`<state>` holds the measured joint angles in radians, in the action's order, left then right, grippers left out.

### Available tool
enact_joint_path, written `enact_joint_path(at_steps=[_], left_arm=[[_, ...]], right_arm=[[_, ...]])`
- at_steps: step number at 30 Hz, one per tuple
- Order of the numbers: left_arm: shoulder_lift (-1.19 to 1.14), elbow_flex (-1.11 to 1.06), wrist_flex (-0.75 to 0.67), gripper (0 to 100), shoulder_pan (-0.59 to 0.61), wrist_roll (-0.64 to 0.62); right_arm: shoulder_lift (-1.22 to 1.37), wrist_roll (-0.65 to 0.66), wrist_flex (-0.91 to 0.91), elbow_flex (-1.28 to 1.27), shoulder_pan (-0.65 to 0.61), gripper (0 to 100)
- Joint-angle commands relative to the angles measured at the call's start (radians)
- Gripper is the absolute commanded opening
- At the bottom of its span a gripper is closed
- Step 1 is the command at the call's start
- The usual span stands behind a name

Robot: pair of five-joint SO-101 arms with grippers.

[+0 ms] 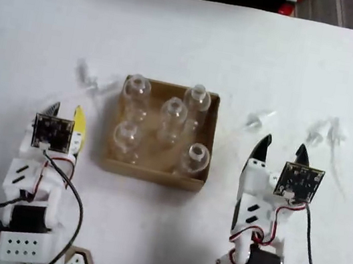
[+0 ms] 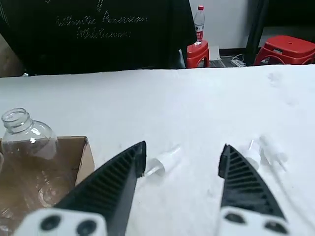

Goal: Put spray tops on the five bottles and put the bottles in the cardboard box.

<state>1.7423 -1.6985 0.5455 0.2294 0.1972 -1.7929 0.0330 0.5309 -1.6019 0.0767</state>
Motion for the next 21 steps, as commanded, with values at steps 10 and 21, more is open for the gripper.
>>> enact_joint_path(at_steps=[10,21], left_arm=[[0.012,0.068,-0.026,13,-0.012,0.123],[0.004,0.275,0.103,13,-0.012,0.301]], right_arm=[[-0.007,-0.009,-0.107,-0.021,0.097,21.2],[-0.005,-0.009,-0.105,-0.023,0.097,21.1]])
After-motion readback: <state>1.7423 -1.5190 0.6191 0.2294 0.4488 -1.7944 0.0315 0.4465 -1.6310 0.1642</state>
